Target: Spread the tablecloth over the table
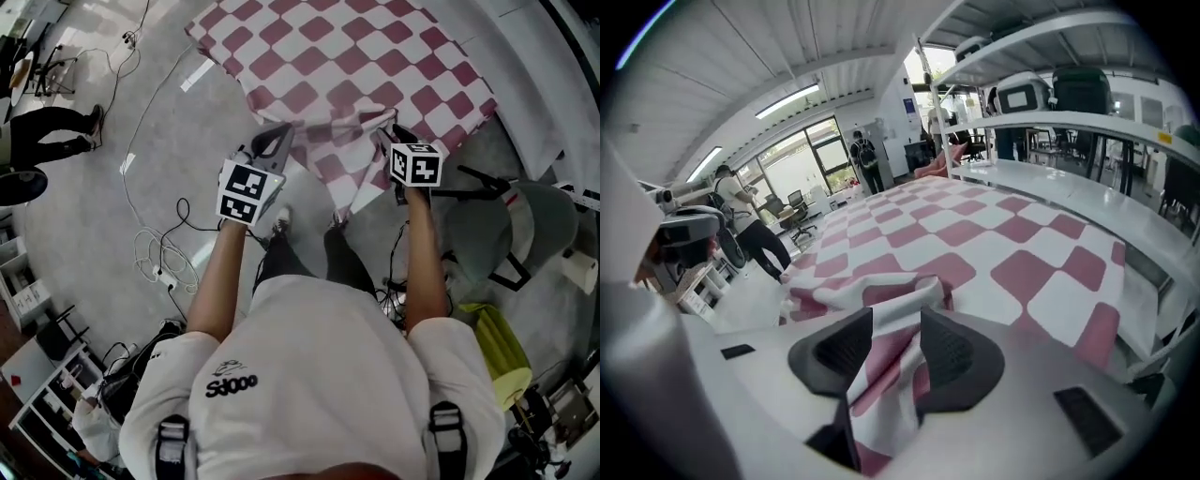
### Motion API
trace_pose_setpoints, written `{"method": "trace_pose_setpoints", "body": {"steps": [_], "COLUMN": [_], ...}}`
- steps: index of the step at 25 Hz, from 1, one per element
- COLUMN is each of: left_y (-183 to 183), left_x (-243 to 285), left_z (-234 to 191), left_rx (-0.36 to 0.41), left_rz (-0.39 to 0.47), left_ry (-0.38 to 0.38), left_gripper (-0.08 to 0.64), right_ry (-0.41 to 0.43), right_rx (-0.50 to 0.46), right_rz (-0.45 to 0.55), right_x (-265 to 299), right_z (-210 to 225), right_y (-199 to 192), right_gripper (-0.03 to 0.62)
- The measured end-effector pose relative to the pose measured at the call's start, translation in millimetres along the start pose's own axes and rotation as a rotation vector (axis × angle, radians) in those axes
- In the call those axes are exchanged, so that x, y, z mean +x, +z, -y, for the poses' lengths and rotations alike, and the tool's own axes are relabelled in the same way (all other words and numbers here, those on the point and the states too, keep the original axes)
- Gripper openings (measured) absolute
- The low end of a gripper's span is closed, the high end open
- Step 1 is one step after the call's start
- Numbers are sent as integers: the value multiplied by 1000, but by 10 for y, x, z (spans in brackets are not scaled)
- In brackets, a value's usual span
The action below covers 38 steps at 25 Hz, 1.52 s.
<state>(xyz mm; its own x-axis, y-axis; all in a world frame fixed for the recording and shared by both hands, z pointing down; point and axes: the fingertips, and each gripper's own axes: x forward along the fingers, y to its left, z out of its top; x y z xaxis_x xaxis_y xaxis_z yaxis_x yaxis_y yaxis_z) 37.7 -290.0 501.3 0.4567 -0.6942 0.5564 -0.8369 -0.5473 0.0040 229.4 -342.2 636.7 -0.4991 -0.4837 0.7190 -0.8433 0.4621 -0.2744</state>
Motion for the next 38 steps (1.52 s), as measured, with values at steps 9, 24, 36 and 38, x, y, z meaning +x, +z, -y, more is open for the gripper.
{"method": "trace_pose_setpoints", "body": {"steps": [9,24,36,38], "left_y": [-210,-256,-136,-153], "left_x": [234,-49,-432,-451], "left_z": [-56,-88,109,158], "left_rx": [-22,-15,31,40], "left_rz": [-46,-27,62,72], "left_ry": [-1,-34,-169,-201], "left_gripper": [23,23,23,23], "right_ry": [9,-61,-111,-129], "right_rx": [74,-4,72,90], "right_rz": [-54,-44,88,102], "right_x": [361,71,-820,-910], "right_z": [199,31,-598,-688], "right_y": [-220,-119,-327,-424], "right_gripper": [178,37,35,35]}}
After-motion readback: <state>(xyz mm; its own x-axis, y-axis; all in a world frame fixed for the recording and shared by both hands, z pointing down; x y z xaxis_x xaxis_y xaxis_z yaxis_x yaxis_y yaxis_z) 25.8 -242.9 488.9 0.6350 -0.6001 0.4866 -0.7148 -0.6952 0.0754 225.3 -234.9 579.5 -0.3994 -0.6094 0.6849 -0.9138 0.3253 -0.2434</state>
